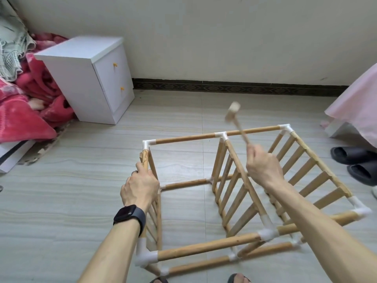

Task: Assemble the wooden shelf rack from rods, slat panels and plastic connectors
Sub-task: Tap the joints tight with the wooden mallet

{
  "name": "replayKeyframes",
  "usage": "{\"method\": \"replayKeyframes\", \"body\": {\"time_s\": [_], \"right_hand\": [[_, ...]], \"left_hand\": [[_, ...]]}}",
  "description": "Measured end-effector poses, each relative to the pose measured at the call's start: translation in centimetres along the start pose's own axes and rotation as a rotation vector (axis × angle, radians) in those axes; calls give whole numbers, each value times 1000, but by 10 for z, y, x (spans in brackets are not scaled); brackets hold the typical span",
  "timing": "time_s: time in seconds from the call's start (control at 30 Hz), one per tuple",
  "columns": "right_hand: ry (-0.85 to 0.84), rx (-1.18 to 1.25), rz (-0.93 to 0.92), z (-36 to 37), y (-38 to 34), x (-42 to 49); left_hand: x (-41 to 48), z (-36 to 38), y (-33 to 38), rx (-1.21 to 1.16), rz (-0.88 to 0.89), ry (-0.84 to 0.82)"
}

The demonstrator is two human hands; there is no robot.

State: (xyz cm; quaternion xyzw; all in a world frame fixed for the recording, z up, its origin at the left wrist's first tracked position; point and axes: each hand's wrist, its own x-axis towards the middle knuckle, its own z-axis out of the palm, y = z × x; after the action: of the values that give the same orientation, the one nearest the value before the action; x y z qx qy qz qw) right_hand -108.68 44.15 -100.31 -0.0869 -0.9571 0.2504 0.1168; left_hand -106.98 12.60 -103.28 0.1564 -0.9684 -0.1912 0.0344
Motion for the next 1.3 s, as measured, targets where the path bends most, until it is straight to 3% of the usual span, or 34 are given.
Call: {"method": "replayKeyframes", "body": {"time_s": [0.07, 0.17, 0.3, 0.43, 0.57, 0.7, 0.93, 1.17, 1.3], "right_hand": [[-56, -2, 35, 3, 6, 4], [124, 202, -25, 1, 4, 6], [-60, -33, 50, 2, 0, 8], [173, 116, -45, 6, 2, 4], [-65, -157, 92, 13, 13, 8], [29, -32, 113, 10, 31, 11], [14, 77, 301, -13, 69, 11], [112, -27, 375, -57, 122, 25], [155, -42, 345, -71, 131, 42]], "left_hand": [[0, -1, 0, 1, 0, 1], [1, -1, 1, 1, 1, -2], [0, -3, 1, 5, -4, -11], [1, -3, 2, 22, -1, -15], [0, -3, 3, 36, -1, -3], [0, -2, 4, 179, 146, 59], [14, 5, 23, 583, 369, -45], [2, 45, 153, 174, 691, -137], [-17, 71, 198, 204, 783, -282]]}}
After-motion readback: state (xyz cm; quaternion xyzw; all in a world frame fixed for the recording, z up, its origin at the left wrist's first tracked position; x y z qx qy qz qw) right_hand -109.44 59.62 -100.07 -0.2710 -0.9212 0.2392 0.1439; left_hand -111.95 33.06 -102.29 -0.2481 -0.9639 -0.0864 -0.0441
